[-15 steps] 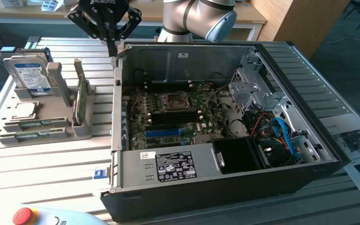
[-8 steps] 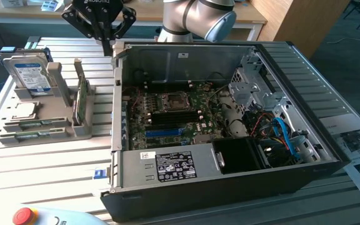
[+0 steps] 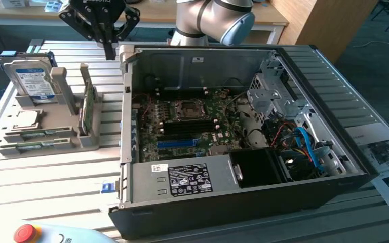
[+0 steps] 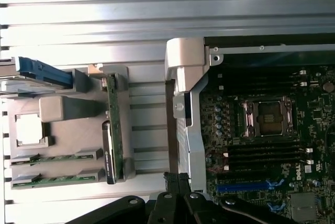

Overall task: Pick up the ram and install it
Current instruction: 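Reach for the ram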

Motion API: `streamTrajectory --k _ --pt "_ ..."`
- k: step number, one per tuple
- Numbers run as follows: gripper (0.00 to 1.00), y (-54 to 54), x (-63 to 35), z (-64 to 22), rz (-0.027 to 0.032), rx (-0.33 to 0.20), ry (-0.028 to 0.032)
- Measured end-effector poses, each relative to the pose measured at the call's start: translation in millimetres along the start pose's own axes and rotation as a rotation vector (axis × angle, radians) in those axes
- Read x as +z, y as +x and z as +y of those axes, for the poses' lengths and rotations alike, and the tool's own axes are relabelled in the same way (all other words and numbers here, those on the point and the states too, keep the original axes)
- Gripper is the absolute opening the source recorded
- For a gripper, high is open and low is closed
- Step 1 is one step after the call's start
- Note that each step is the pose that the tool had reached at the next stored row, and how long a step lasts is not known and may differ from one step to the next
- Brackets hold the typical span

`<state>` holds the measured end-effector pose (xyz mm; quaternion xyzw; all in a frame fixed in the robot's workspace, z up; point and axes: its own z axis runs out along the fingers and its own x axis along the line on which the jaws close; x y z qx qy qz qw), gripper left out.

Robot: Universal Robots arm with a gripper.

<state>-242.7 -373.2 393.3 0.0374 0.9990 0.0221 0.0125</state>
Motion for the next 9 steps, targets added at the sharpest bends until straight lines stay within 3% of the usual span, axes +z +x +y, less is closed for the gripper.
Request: streamTrajectory --k 9 --pt "0.1 12.7 -0.2 1.9 0.0 0.0 0.0"
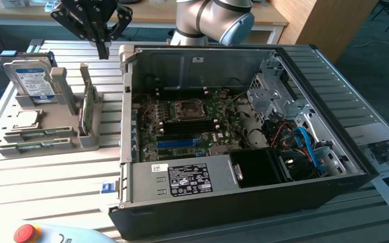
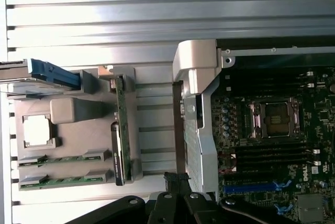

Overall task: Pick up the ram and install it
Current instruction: 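Reach for the ram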

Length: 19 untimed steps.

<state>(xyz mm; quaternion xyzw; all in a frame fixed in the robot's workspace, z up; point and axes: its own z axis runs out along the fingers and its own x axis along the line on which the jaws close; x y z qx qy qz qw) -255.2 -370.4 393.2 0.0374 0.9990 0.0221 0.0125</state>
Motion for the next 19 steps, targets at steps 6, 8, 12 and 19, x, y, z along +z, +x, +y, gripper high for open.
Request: streamTrajectory --k 6,8,12,19 --pt "0.1 8.4 -0.1 1.7 0.0 0.0 0.0" --pt "0.1 11.1 -0.2 2.3 0.0 0.0 0.0" --pt "0.1 16.7 -0.3 3.6 0.0001 0.0 0.0001" --pt "0.1 27.6 -0.4 6.3 0.0001 0.0 0.0"
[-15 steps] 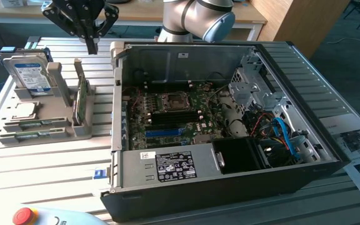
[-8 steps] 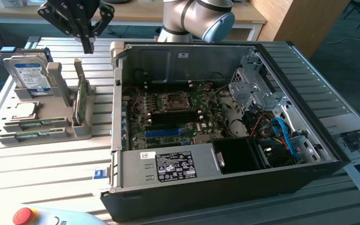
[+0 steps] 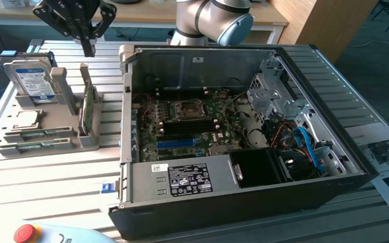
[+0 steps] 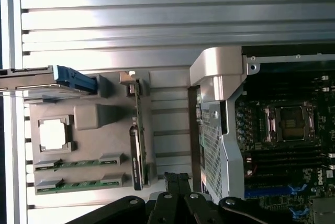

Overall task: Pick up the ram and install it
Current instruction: 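Reach for the ram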

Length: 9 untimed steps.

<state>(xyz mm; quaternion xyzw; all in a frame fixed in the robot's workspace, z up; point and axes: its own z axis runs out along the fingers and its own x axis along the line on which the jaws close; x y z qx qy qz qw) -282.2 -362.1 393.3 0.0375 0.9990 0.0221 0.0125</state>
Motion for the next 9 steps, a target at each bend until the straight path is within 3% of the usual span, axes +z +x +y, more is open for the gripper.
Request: streamTrajectory --k 9 --pt "0.1 14.0 -0.2 2.1 0.0 0.0 0.0"
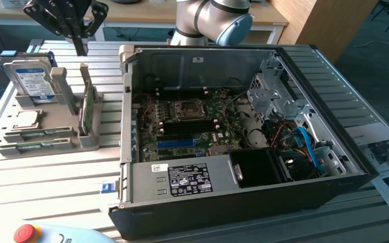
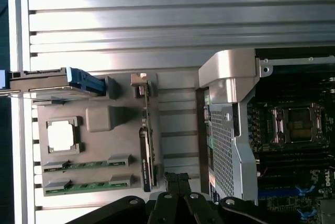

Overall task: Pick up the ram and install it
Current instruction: 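Reach for the ram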

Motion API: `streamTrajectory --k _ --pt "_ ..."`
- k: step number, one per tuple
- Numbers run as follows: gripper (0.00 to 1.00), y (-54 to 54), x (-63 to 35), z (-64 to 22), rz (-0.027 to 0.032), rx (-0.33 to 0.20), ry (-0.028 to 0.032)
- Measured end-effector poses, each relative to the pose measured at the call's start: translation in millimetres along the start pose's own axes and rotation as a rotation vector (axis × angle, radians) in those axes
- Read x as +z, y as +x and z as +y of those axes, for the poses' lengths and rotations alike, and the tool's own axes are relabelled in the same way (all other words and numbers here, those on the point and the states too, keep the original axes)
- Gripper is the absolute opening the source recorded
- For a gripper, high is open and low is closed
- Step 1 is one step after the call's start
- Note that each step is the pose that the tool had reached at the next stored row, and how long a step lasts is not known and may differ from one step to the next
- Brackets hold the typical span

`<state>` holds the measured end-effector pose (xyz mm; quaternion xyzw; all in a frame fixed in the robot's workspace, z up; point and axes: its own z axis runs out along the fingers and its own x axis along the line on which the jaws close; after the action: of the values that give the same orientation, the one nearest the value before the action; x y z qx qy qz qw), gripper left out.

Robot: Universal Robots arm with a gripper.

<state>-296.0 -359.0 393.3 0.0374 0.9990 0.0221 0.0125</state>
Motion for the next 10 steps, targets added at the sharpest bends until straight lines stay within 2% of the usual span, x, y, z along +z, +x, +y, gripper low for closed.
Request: streamTrajectory --k 10 --pt "0.1 15.8 -0.2 2.8 0.0 0.0 0.0"
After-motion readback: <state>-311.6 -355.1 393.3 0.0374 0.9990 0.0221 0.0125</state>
